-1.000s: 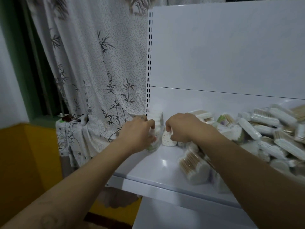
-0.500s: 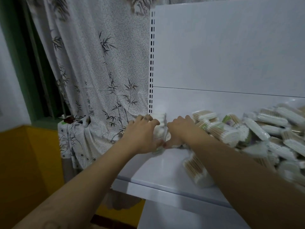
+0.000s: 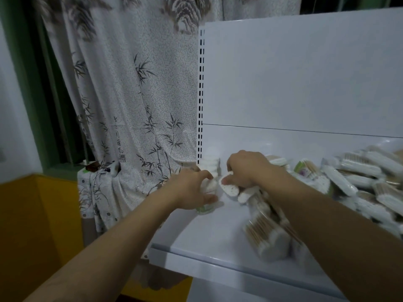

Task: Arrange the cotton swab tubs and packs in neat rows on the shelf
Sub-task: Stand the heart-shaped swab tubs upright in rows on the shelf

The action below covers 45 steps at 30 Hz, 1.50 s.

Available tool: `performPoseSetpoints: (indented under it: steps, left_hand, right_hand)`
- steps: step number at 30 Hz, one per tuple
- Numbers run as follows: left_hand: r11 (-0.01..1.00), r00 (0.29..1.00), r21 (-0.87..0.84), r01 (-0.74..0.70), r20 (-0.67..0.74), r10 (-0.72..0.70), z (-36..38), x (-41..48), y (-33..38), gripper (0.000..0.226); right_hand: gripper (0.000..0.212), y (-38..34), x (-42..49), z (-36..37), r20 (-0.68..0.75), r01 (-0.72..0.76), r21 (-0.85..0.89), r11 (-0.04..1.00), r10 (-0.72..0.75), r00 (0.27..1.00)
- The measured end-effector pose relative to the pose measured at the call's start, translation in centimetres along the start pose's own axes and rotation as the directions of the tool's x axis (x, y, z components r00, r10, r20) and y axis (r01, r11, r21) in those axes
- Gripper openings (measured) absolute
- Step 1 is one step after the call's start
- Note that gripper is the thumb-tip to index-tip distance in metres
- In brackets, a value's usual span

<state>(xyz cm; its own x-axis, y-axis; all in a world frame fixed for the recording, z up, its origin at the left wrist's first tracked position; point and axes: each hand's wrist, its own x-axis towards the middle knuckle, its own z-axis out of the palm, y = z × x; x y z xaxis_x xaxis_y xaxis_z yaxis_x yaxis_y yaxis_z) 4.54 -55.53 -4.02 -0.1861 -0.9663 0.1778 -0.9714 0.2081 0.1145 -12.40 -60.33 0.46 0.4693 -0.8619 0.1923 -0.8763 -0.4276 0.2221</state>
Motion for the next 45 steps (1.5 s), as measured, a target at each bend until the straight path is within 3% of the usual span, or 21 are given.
performPoseSetpoints:
  steps: [5, 9, 15, 20, 23, 26, 31, 33, 38, 42, 45]
  left_hand:
    - [1.0, 0.997, 0.019, -0.023, -0.072, 0.024, -1.1, -0.3, 0.6, 0.078]
    - [0.99, 0.974, -0.077, -0.12, -0.202, 0.103, -1.4, -0.7, 2.1, 0.089]
    - [0.873, 0.925, -0.42, -0.248, -0.369, 0.086, -1.9, -1.6, 3.8, 0.077]
    - [0.893, 0.919, -0.428, -0.141, -0.393, -0.043, -3.3, -2.9, 3.8, 0.06]
    - [0.903, 0.908, -0.417, -0.101, -0.41, -0.088, -2.6, -4.0, 3.6, 0.064]
    - [0.883, 0.921, -0.449, -0.137, -0.387, -0.054, -1.2, -5.3, 2.4, 0.066]
    - [0.854, 0.914, -0.478, -0.205, -0.406, -0.007, -0.6, -6.8, 0.2, 0.057]
    - [0.812, 0.91, -0.534, -0.236, -0.414, -0.008, 0.7, -7.2, -0.3, 0.052]
    - [0.8, 0.889, -0.538, -0.265, -0.458, -0.014, 4.1, -7.7, -1.1, 0.046]
    - [0.79, 0.871, -0.555, -0.259, -0.487, -0.056, 5.8, -7.7, -1.0, 0.058]
    - [0.797, 0.878, -0.566, -0.211, -0.468, -0.1, 6.2, -7.6, -1.2, 0.078]
  right_hand:
    - [0.05, 1.1, -0.6, -2.7, -0.008, -0.039, 0.163, 0.986, 0.041, 0.999]
    - [0.052, 2.2, -1.8, -3.8, -0.014, -0.067, 0.332, 0.941, 0.076, 0.997]
    - [0.053, 2.6, -3.9, -4.1, 0.015, -0.094, 0.72, 0.687, 0.12, 0.993]
    - [0.052, 0.7, -5.2, -4.6, -0.021, -0.021, 0.753, 0.658, 0.055, 0.998]
    - [0.046, -1.3, -5.7, -3.7, -0.02, 0.02, 0.75, 0.661, -0.008, 1.0]
    - [0.043, -2.0, -5.8, -2.0, -0.052, 0.066, 0.728, 0.683, -0.042, 0.998]
    - [0.04, -2.2, -6.1, -1.5, -0.057, 0.161, 0.838, 0.522, -0.21, 0.976]
    - [0.045, -3.0, -6.4, -1.0, -0.08, 0.195, 0.816, 0.544, -0.228, 0.97]
    - [0.046, -4.5, -7.2, 2.5, -0.089, 0.161, 0.79, 0.591, -0.15, 0.985]
    - [0.061, -5.6, -7.5, 5.6, -0.155, 0.104, 0.908, 0.406, 0.095, 0.983]
    - [0.073, -7.4, -8.0, 7.5, -0.243, 0.176, 0.931, 0.32, 0.18, 0.953]
